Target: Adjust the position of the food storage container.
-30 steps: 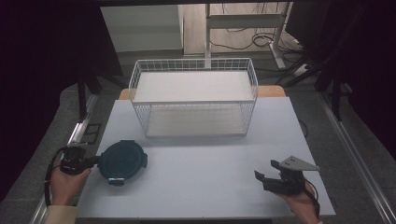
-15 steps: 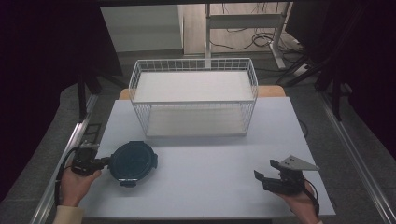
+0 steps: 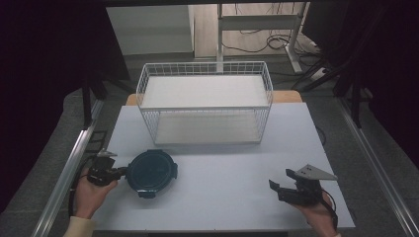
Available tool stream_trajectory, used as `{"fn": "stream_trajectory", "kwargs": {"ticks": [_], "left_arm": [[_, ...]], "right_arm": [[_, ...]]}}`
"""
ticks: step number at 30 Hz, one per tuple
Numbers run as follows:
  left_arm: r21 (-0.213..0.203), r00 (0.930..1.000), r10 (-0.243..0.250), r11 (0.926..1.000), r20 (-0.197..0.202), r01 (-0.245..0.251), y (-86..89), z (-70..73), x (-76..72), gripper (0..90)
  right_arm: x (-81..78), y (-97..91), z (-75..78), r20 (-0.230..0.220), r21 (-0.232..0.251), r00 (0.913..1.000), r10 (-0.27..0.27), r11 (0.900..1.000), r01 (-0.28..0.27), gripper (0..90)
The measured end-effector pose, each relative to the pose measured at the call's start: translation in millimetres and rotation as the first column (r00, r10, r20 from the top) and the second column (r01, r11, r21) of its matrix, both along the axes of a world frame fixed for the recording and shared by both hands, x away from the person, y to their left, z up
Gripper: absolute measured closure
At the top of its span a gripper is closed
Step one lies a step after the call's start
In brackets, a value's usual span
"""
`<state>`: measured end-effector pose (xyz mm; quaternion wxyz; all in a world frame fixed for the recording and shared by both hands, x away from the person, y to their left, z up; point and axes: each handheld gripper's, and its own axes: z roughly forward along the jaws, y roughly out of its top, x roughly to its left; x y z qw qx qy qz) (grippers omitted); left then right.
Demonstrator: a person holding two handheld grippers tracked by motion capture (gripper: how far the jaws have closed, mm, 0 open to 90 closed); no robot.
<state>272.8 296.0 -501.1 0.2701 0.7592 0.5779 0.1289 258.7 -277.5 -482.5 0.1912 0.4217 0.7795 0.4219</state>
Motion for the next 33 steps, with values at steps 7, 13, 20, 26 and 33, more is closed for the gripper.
{"fn": "stream_trajectory", "kwargs": {"ticks": [7, 13, 20, 26, 33], "left_arm": [[-0.006, 0.9994, -0.034, 0.9994, 0.000, 0.034, -18.9, 0.1, 4.0, 90.0], [-0.005, 0.9986, -0.052, 0.9986, 0.003, 0.052, -29.7, 0.1, 6.7, 90.0], [0.001, 0.9974, -0.072, 0.9974, 0.006, 0.072, -39.7, 0.5, 9.4, 90.0], [0.006, 0.9960, -0.089, 0.9960, 0.006, 0.089, -51.0, 1.2, 11.1, 90.0], [0.006, 0.9934, -0.115, 0.9934, 0.003, 0.115, -62.9, 1.8, 12.9, 90.0]], "right_arm": [[0.0, 0.0, -0.1, -0.003, -0.001, 1.0000, -0.002, 1.0000, 0.002, 24.3], [0.2, 0.5, -0.6, -0.004, -0.002, 1.0000, -0.002, 1.0000, 0.002, 24.4], [0.4, 0.7, -0.8, -0.006, -0.001, 1.0000, -0.003, 1.0000, 0.003, 24.4], [0.3, 0.6, -0.5, -0.007, 0.002, 1.0000, -0.004, 1.0000, 0.004, 24.5], [0.4, 0.5, -0.4, -0.008, 0.004, 0.9999, -0.007, 1.0000, 0.007, 24.5]]}}
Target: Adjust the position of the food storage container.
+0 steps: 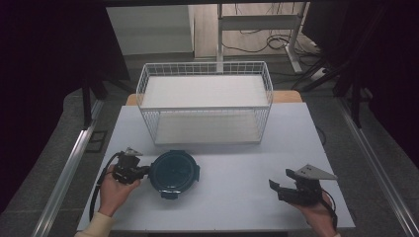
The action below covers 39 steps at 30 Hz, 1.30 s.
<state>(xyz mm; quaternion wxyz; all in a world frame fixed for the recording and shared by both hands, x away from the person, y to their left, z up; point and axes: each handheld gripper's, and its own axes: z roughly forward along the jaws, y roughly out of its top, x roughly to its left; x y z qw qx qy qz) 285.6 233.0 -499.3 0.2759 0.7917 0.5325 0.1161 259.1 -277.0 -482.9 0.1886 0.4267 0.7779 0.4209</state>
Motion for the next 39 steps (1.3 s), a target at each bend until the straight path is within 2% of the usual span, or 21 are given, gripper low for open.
{"fn": "stream_trajectory", "kwargs": {"ticks": [5, 6, 11, 14, 17, 19, 39], "left_arm": [[0.007, 0.9997, -0.024, 0.9997, -0.005, 0.024, -8.0, 0.2, 1.0, 90.0], [0.020, 0.9985, -0.047, 0.9986, -0.026, 0.048, -14.4, -3.0, 2.3, 90.0], [0.011, 0.9983, -0.056, 0.9984, -0.014, 0.056, -22.7, -1.2, 4.9, 90.0], [0.026, 0.9967, -0.079, 0.9965, -0.020, 0.079, -31.5, -2.2, 6.0, 90.0], [0.029, 0.9964, -0.083, 0.9961, -0.018, 0.083, -35.2, -1.8, 6.2, 90.0], [0.015, 0.9964, -0.083, 0.9964, -0.019, 0.083, -38.4, -1.4, 7.2, 90.0], [0.036, 0.9921, -0.124, 0.9916, -0.021, 0.124, -60.9, 0.7, 6.3, 90.0]], "right_arm": [[-0.1, 0.2, 0.1, 0.000, 0.000, 1.0000, -0.001, 1.0000, 0.001, 24.5], [0.0, 0.2, 0.0, -0.001, 0.000, 1.0000, -0.002, 1.0000, 0.002, 24.6], [-0.4, -0.2, 0.5, 0.002, -0.001, 1.0000, -0.003, 1.0000, 0.003, 24.6], [-0.3, -1.2, 0.9, 0.000, 0.002, 1.0000, -0.006, 1.0000, 0.006, 24.6], [-0.3, -0.8, 0.6, 0.001, 0.000, 1.0000, -0.004, 1.0000, 0.004, 24.6], [-0.4, -0.4, 0.6, 0.002, -0.001, 1.0000, -0.003, 1.0000, 0.003, 24.6], [-0.6, 0.7, 0.6, 0.000, 0.000, 1.0000, -0.005, 1.0000, 0.005, 24.6]]}}
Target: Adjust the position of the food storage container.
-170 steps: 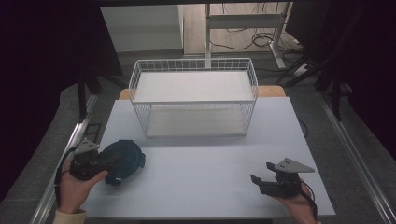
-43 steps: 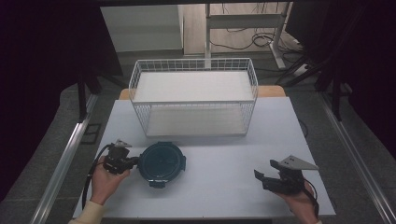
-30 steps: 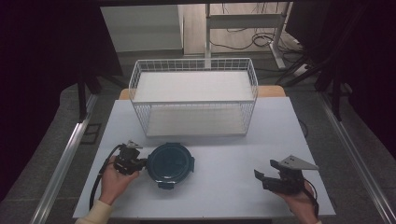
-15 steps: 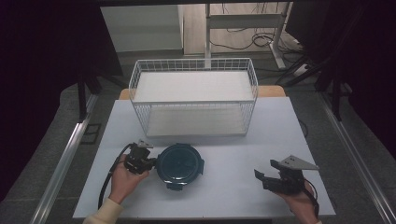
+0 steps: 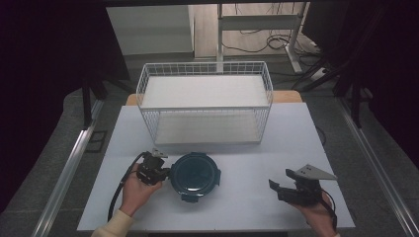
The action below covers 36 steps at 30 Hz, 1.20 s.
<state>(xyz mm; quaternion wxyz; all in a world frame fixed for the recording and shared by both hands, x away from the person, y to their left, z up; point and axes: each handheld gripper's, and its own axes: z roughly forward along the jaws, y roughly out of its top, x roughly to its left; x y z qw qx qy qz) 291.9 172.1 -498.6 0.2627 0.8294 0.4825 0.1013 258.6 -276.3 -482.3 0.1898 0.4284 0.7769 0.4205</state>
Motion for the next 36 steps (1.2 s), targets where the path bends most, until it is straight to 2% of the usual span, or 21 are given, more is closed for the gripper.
{"fn": "stream_trajectory", "kwargs": {"ticks": [6, 11, 20, 23, 25, 26, 27, 29, 30, 32, 33, 34, 35, 36], "left_arm": [[-0.008, 0.9998, -0.020, 0.9998, 0.000, 0.020, -8.5, 1.7, -2.8, 90.0], [-0.015, 0.9981, -0.061, 0.9980, -0.007, 0.061, -19.4, 3.2, -5.2, 90.0], [-0.013, 0.9969, -0.079, 0.9968, -0.007, 0.078, -21.2, 2.8, -5.1, 90.0], [-0.038, 0.9984, -0.054, 0.9978, 0.019, 0.055, -8.2, 8.5, -3.9, 90.0], [-0.081, 0.9988, -0.032, 0.9961, 0.038, 0.035, 1.8, 13.1, -5.4, 90.0], [-0.081, 0.9988, -0.032, 0.9961, 0.038, 0.035, 1.8, 13.1, -5.4, 90.0], [-0.116, 0.9980, -0.010, 0.9931, 0.062, 0.017, 9.1, 16.8, -9.3, 89.7], [-0.152, 0.9963, 0.011, 0.9884, 0.085, 0.002, 14.3, 18.9, -13.6, 80.0], [-0.152, 0.9963, 0.011, 0.9884, 0.085, 0.002, 14.3, 18.9, -13.6, 74.6], [-0.195, 0.9930, 0.032, 0.9808, 0.113, -0.010, 21.6, 21.1, -19.5, 63.5], [-0.209, 0.9924, 0.047, 0.9777, 0.113, -0.023, 23.8, 22.0, -21.0, 56.5], [-0.209, 0.9924, 0.047, 0.9777, 0.113, -0.023, 23.8, 22.0, -21.0, 50.2], [-0.237, 0.9916, 0.062, 0.9710, 0.113, -0.034, 28.4, 23.9, -23.2, 46.2], [-0.237, 0.9916, 0.062, 0.9710, 0.113, -0.034, 28.4, 23.9, -23.2, 42.8]], "right_arm": [[0.0, -1.0, 0.5, 0.001, 0.001, 1.0000, -0.002, 1.0000, 0.002, 24.6], [-0.2, -0.7, 0.4, 0.001, 0.002, 1.0000, -0.001, 1.0000, 0.001, 24.6], [0.0, -1.4, 0.4, 0.002, 0.003, 1.0000, -0.006, 1.0000, 0.006, 24.6], [-1.4, -2.1, 1.1, 0.006, 0.006, 0.9999, -0.012, 0.9999, 0.012, 24.6], [-2.3, -3.0, 1.3, 0.012, 0.010, 0.9998, -0.012, 0.9999, 0.012, 24.6], [-2.3, -3.0, 1.3, 0.012, 0.010, 0.9998, -0.012, 0.9999, 0.012, 24.6], [-2.1, -2.9, 0.9, 0.011, 0.014, 0.9999, -0.011, 0.9998, 0.011, 24.6], [-1.5, -2.0, 0.2, 0.009, 0.014, 0.9999, -0.009, 0.9999, 0.008, 24.6], [-1.5, -2.0, 0.2, 0.009, 0.014, 0.9999, -0.009, 0.9999, 0.008, 24.6], [-1.5, -0.4, 0.2, 0.011, 0.017, 0.9999, -0.003, 0.9998, 0.003, 24.6], [-1.7, 0.0, 0.5, 0.012, 0.019, 0.9999, -0.001, 0.9998, 0.001, 24.6], [-1.9, 0.3, 0.8, 0.013, 0.021, 0.9999, 0.000, 0.9998, 0.000, 24.6], [-2.0, 0.4, 0.8, 0.015, 0.021, 0.9999, 0.001, 0.9998, -0.002, 24.6], [-2.0, 0.6, 0.8, 0.016, 0.022, 0.9999, 0.004, 0.9997, -0.004, 24.6]]}}
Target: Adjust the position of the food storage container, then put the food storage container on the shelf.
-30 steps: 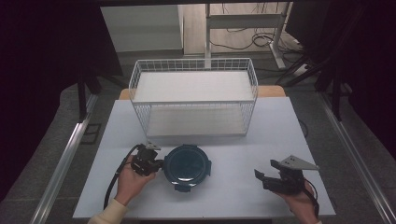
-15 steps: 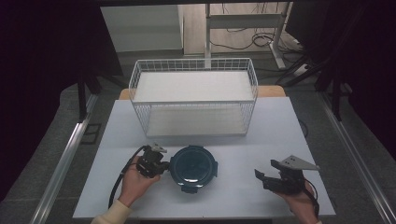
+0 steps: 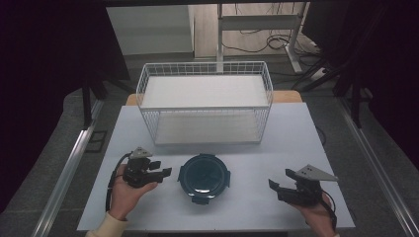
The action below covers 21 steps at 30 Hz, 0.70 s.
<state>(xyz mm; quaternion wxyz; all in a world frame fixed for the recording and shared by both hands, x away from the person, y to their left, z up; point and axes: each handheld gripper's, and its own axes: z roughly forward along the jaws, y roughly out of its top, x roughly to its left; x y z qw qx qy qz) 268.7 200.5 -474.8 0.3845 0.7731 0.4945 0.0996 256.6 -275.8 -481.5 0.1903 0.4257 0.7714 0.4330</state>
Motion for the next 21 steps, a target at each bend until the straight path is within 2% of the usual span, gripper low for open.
{"fn": "stream_trajectory", "kwargs": {"ticks": [1, 3, 9, 14, 21], "left_arm": [[-0.024, 0.9999, 0.010, 0.9997, -0.001, -0.010, 3.4, 2.0, -2.1, 40.1], [-0.040, 0.9999, 0.016, 0.9991, -0.001, -0.016, 5.5, 3.4, -3.0, 36.0], [-0.045, 0.9997, 0.024, 0.9987, -0.009, -0.024, 7.2, 3.8, -2.2, 29.8], [-0.070, 0.9994, 0.030, 0.9970, -0.015, -0.031, 8.8, 5.4, -2.5, 25.8], [-0.093, 0.9998, -0.004, 0.9957, -0.017, 0.002, 4.2, 10.5, -2.2, 22.8]], "right_arm": [[0.0, 0.0, 0.0, 0.001, 0.000, 1.0000, 0.001, 1.0000, -0.001, 24.6], [-0.1, -0.1, -0.2, 0.002, 0.000, 1.0000, 0.004, 1.0000, -0.004, 24.4], [-1.0, -1.5, 0.4, 0.005, 0.005, 0.9999, 0.009, 0.9999, -0.009, 24.1], [-1.3, -1.2, 4.5, -0.007, 0.054, 0.9999, 0.009, 0.9985, -0.009, 23.6], [-1.9, 5.7, 8.9, -0.025, 0.101, 0.9991, 0.034, 0.9944, -0.031, 23.2]]}}
